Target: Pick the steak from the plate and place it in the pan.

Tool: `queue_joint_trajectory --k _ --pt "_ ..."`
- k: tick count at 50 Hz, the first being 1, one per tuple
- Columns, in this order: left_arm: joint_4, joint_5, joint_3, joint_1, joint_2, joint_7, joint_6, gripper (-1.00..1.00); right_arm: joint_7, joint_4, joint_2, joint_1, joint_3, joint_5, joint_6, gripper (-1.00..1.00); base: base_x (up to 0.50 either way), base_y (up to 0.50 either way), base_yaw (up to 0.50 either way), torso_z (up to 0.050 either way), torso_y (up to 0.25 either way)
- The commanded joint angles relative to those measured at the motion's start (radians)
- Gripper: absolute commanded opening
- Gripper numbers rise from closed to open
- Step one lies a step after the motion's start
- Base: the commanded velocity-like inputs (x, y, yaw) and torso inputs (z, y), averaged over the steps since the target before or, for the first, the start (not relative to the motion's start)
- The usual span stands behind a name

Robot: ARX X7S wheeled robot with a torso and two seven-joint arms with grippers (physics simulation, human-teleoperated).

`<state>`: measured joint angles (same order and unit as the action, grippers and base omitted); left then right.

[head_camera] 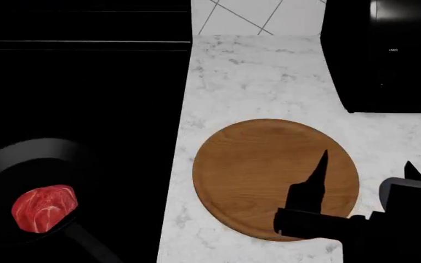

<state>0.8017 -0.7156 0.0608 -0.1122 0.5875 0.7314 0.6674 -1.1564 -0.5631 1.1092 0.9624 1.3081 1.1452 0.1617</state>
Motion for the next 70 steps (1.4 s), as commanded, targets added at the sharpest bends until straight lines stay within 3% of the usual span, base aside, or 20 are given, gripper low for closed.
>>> queue_joint_trajectory --k 1,19,52,63,70 --pt "0.000 -0.002 0.003 0.008 -0.004 0.005 -0.007 1.00 -0.005 0.000 0.004 -0.013 -0.002 0.000 0.009 1.00 0.00 0.00 0.00 0.000 0.000" --pt "-0.008 -0.004 0.016 0.016 0.000 0.012 -0.012 1.00 -0.022 0.008 0.010 -0.024 -0.013 0.007 0.024 1.00 0.00 0.00 0.00 0.000 0.000" --pt "-0.042 0.031 0.247 0.084 -0.099 0.276 -0.031 1.00 -0.285 0.097 0.080 -0.127 -0.080 0.080 0.184 1.00 0.00 0.00 0.00 0.000 0.000" --pt "-0.050 0.016 0.247 0.093 -0.105 0.272 -0.029 1.00 -0.285 0.099 0.073 -0.138 -0.079 0.085 0.182 1.00 0.00 0.00 0.00 0.000 0.000" --pt "-0.010 0.129 0.139 0.078 -0.049 0.215 -0.072 1.00 -0.166 0.074 0.045 -0.116 -0.072 0.027 0.171 1.00 0.00 0.00 0.00 0.000 0.000"
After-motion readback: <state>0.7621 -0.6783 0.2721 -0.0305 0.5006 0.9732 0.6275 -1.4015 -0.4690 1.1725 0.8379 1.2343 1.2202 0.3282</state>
